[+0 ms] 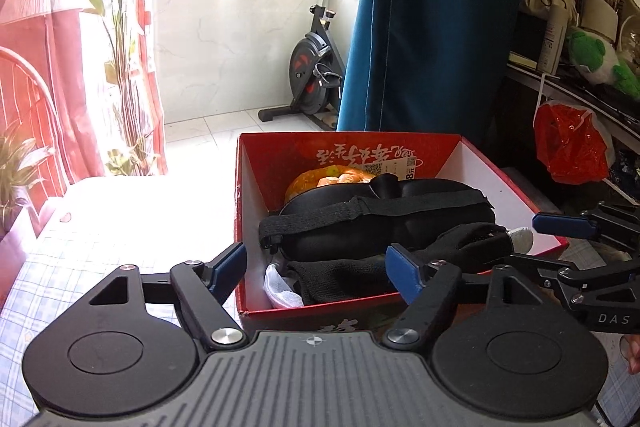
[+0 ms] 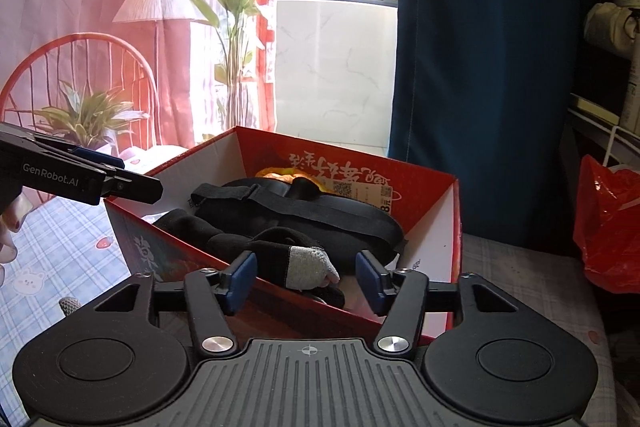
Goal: Organize soft objects
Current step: 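Move both open grippers back down to the grey knit cloth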
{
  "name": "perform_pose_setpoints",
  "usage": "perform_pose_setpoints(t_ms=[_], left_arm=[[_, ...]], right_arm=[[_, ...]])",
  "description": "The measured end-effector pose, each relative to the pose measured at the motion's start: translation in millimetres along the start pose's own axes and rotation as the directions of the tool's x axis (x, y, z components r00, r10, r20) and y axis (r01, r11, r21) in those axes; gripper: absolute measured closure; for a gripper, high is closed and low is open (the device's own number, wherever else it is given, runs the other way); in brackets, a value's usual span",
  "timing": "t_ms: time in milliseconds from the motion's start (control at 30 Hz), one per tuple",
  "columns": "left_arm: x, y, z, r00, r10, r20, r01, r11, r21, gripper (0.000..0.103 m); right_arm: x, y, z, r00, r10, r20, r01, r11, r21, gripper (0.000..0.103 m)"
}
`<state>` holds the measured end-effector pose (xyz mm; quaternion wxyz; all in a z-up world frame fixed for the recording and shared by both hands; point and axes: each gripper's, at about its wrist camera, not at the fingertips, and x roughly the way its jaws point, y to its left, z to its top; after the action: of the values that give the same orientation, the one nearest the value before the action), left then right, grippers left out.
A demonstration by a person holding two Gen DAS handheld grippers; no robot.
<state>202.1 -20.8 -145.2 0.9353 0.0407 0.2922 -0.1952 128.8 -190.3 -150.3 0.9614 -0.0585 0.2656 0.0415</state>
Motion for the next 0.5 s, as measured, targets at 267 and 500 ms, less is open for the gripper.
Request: perform_pose_setpoints(t_ms=[267,500], left_arm=[[-20,3,-23,1.000,0.014,0.013,-0.014,1.000,-0.011,0.015],[-29,10,-58,1.000,0.019,-0.019,-0.019,0.999,-0.030,0.015]], right_arm=[[-29,11,-20,0.998,-0.021,0.052,0.022,1.000,-0.005,0.029],[-44,15,-54,0.999,0.009,0.052,-0.013,0.997,0.074,0.029]])
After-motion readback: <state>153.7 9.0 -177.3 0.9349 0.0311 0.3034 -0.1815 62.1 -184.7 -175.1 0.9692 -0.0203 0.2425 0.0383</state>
